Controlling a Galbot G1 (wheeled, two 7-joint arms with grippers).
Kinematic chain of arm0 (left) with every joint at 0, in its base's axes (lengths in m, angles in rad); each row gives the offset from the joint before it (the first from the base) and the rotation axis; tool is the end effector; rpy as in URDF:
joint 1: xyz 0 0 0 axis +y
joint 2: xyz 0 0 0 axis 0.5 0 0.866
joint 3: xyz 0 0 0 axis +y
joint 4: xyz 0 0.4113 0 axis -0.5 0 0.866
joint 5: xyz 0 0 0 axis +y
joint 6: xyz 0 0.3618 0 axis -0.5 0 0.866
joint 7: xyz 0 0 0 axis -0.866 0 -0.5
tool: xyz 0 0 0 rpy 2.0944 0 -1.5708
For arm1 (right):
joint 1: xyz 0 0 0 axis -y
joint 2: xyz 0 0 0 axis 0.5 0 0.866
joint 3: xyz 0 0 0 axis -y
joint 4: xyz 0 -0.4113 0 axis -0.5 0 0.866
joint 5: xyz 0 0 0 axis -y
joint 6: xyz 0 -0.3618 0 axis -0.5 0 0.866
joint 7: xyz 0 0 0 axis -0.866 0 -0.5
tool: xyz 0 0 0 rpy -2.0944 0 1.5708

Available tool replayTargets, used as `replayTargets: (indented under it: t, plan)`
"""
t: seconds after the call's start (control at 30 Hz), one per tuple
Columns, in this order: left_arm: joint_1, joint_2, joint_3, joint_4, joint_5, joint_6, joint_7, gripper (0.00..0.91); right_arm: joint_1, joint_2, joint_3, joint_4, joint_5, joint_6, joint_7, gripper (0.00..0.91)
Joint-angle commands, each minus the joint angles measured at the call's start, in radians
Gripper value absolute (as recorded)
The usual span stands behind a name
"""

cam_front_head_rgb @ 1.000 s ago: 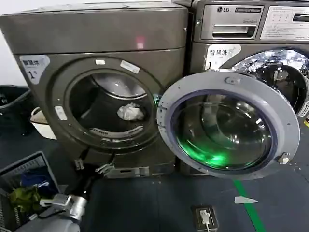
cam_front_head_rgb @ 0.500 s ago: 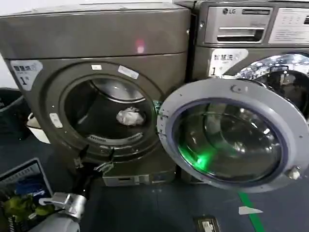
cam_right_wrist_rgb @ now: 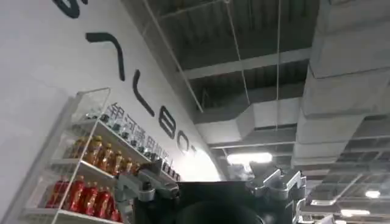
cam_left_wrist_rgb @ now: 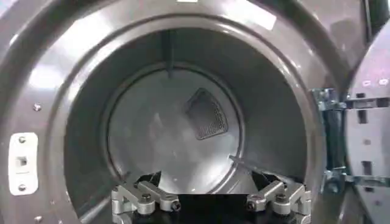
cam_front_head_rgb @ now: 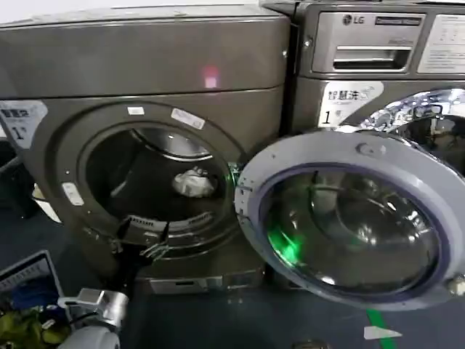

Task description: Grasp the clothes from the dryer.

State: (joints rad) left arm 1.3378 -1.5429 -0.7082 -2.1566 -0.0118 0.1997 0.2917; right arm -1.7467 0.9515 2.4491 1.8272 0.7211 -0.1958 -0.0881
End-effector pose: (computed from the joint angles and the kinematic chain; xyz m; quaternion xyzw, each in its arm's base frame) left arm 0.2239 0.0612 -0.2858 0.0645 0.9960 0.0448 0.0432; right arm -0.1379 -0.4527 0.0249 0.5210 0.7822 -0.2325 0.2502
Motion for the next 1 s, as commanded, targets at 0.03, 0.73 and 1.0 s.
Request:
replayTargets:
  t: [0.03,0.73,1.0]
  plan:
    - [-0.002,-0.001,0.002,-0.001,-0.002,0.001,-0.008,0.907,0.000,0.001,0.002,-0.001,0.001,0.003,0.000,0.907]
    - [-0.005,-0.005,-0.002,0.001,0.002,0.000,-0.003,0.907,0.010,0.000,-0.013,-0.002,-0.007,0.006,0.001,0.907]
    - [-0.005,-0.005,-0.006,0.003,0.002,0.000,-0.004,0.907,0.012,0.000,-0.018,0.003,-0.009,0.006,-0.001,0.907]
